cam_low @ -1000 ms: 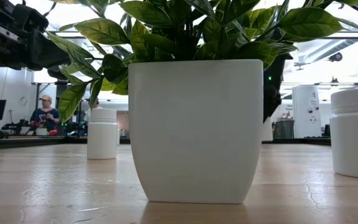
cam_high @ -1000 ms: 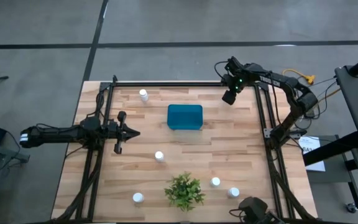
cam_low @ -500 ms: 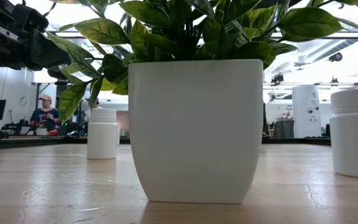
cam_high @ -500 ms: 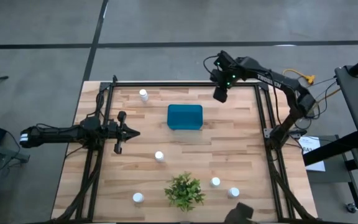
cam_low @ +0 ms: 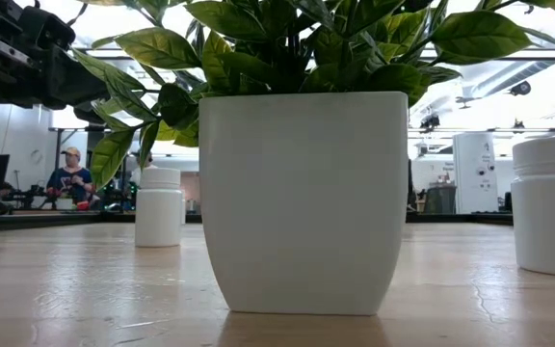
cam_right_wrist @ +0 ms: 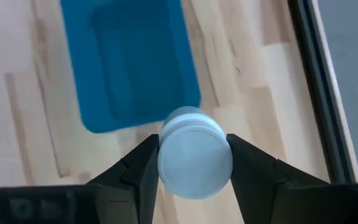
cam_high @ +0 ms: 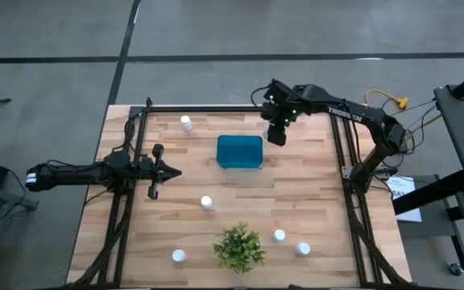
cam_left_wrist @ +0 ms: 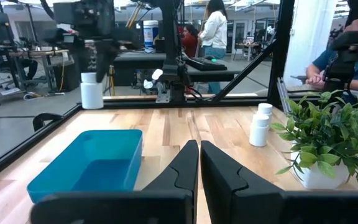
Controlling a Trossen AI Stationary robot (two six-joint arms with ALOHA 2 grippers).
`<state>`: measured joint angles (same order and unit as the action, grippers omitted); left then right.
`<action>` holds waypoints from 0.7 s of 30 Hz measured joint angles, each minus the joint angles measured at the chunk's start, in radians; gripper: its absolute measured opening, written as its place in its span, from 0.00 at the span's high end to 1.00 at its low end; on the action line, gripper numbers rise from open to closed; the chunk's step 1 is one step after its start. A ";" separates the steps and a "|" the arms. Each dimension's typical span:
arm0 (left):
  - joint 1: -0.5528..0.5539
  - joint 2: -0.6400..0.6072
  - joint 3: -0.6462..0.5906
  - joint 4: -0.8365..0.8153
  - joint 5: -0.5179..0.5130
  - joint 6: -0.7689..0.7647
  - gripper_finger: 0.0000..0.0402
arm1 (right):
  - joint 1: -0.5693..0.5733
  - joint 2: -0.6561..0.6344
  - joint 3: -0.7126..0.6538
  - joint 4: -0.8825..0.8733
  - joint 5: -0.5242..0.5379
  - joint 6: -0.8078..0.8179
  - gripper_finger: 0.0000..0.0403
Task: Pick and place pill bottles into a basket
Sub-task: Put the white pill bottle into the blue bin
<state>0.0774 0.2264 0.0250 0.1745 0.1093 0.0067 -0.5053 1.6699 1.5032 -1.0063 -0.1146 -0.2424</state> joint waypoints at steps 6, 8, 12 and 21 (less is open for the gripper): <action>0.000 0.000 0.000 0.000 0.000 0.000 1.00 | 0.049 0.000 -0.002 0.036 -0.003 0.004 0.63; 0.000 0.000 0.000 0.000 0.000 0.000 1.00 | 0.055 0.000 -0.007 0.060 -0.033 0.006 0.63; 0.000 0.000 0.000 0.000 -0.001 0.000 1.00 | 0.055 0.000 -0.036 0.126 -0.094 0.013 0.63; 0.000 0.000 0.000 0.000 -0.003 0.000 1.00 | 0.054 0.014 -0.094 0.193 -0.104 0.017 0.63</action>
<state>0.0772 0.2264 0.0250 0.1745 0.1062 0.0067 -0.4515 1.6838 1.4091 -0.8135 -0.2188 -0.2249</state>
